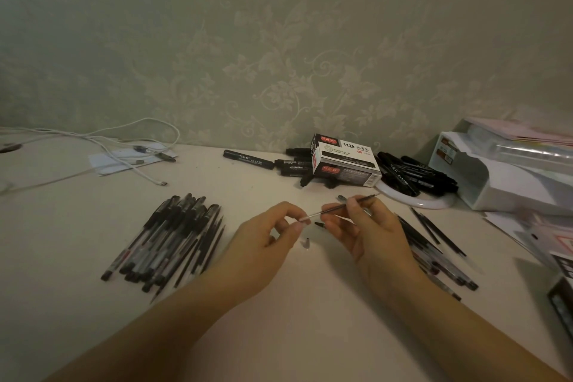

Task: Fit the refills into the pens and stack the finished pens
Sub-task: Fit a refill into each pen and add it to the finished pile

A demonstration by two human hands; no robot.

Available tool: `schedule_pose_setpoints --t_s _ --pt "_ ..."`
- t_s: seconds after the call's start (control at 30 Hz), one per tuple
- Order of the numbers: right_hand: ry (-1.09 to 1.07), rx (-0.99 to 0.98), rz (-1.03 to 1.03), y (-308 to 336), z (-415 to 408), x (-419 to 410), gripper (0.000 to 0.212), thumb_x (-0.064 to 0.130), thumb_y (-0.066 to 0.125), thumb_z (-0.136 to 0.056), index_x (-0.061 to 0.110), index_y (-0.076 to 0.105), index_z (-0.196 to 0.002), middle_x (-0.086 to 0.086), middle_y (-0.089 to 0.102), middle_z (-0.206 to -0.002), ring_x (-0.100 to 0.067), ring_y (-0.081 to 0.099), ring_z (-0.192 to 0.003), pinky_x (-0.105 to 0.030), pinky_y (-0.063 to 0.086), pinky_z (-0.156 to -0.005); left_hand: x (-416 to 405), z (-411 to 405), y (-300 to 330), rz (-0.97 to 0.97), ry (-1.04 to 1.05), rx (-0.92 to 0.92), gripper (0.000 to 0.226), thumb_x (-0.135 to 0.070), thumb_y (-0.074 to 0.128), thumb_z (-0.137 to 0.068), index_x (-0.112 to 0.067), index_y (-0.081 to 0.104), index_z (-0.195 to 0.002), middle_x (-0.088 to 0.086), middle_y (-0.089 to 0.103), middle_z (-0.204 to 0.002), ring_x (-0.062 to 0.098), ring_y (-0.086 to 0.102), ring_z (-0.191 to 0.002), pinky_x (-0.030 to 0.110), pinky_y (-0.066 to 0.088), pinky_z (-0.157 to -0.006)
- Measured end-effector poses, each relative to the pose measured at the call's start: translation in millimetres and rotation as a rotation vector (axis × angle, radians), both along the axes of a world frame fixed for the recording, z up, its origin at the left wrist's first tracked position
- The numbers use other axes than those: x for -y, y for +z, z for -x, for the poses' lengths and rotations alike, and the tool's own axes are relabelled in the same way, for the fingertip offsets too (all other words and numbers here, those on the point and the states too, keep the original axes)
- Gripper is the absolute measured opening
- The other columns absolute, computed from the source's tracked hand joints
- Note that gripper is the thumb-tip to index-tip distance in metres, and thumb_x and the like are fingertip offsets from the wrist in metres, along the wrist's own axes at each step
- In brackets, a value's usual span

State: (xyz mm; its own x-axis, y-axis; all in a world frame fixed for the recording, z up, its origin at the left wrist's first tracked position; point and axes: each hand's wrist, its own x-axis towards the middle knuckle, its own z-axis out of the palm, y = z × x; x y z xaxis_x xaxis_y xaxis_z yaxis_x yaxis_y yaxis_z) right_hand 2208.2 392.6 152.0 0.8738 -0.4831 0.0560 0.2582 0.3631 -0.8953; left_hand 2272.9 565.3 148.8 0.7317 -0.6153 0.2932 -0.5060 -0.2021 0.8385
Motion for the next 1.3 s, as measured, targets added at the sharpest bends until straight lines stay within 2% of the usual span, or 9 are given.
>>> schedule_pose_setpoints --t_s 0.1,0.4,0.6,0.9,1.0,1.1,1.17,1.3 --pt "-0.009 -0.001 0.019 0.5 0.0 -1.5 0.009 0.011 0.051 -0.101 0.005 0.057 -0.1 -0.02 0.075 -0.093 -0.026 0.075 -0.082 -0.023 0.058 -0.066 0.7 -2.2 -1.4 0.02 -0.009 -0.022 0.013 -0.039 0.049 -0.095 -0.043 0.061 -0.096 -0.015 0.059 -0.076 0.015 0.049 -0.058 0.029 0.041 -0.053" --pt "-0.045 -0.017 -0.03 3.2 0.1 0.2 0.011 0.01 0.05 -0.101 0.003 0.057 -0.102 -0.022 0.074 -0.095 -0.026 0.075 -0.08 -0.024 0.059 -0.063 0.2 -4.7 -4.5 0.012 0.004 -0.041 0.013 -0.035 0.05 -0.096 -0.042 0.062 -0.097 -0.015 0.056 -0.076 0.008 0.044 -0.054 0.026 0.038 -0.05" --pt "-0.04 -0.029 -0.046 2.3 -0.8 1.0 0.011 0.011 0.05 -0.101 0.003 0.057 -0.103 -0.021 0.074 -0.092 -0.025 0.075 -0.079 -0.024 0.059 -0.062 0.1 -4.5 -4.2 0.019 0.001 -0.035 0.014 -0.035 0.05 -0.096 -0.041 0.062 -0.097 -0.012 0.057 -0.078 0.012 0.047 -0.058 0.029 0.04 -0.055" --pt "-0.01 -0.033 -0.039 1.6 0.3 2.0 0.01 0.011 0.05 -0.101 0.004 0.058 -0.102 -0.02 0.075 -0.091 -0.025 0.074 -0.078 -0.024 0.058 -0.063 0.3 -5.3 -5.2 0.025 0.004 -0.043 0.014 -0.036 0.049 -0.097 -0.043 0.062 -0.096 -0.008 0.058 -0.079 0.005 0.042 -0.051 0.024 0.038 -0.049" --pt "-0.004 -0.026 -0.009 -0.2 0.2 3.5 0.01 0.012 0.052 -0.101 0.005 0.058 -0.099 -0.02 0.075 -0.091 -0.025 0.074 -0.079 -0.024 0.058 -0.064 0.5 -4.0 -4.5 0.02 0.006 -0.049 0.015 -0.034 0.05 -0.097 -0.042 0.062 -0.095 -0.011 0.057 -0.077 0.012 0.046 -0.055 0.029 0.041 -0.054" --pt "0.006 -0.02 0.059 -1.7 1.3 5.9 0.009 0.012 0.057 -0.097 0.006 0.063 -0.096 -0.018 0.075 -0.093 -0.025 0.074 -0.083 -0.023 0.058 -0.068 0.7 -1.8 -2.7 -0.015 0.006 -0.034 0.014 -0.034 0.049 -0.097 -0.041 0.062 -0.096 -0.014 0.057 -0.078 0.028 0.056 -0.067 0.032 0.048 -0.062" --pt "0.043 -0.01 0.14 -2.9 1.9 4.9 0.008 0.014 0.064 -0.09 0.01 0.07 -0.092 -0.015 0.074 -0.093 -0.024 0.073 -0.085 -0.022 0.057 -0.072 0.7 0.2 -1.4 -0.025 0.0 -0.024 0.014 -0.034 0.049 -0.097 -0.04 0.061 -0.097 -0.015 0.058 -0.08 0.031 0.061 -0.076 0.034 0.051 -0.064" --pt "0.11 -0.064 0.62 -4.1 5.0 -1.7 0.007 0.022 0.071 -0.087 0.024 0.077 -0.089 0.001 0.075 -0.091 -0.011 0.069 -0.084 -0.016 0.053 -0.073 1.1 2.3 0.1 -0.002 -0.018 -0.022 0.013 -0.033 0.05 -0.097 -0.039 0.061 -0.097 -0.01 0.059 -0.082 0.031 0.06 -0.074 0.042 0.052 -0.065"
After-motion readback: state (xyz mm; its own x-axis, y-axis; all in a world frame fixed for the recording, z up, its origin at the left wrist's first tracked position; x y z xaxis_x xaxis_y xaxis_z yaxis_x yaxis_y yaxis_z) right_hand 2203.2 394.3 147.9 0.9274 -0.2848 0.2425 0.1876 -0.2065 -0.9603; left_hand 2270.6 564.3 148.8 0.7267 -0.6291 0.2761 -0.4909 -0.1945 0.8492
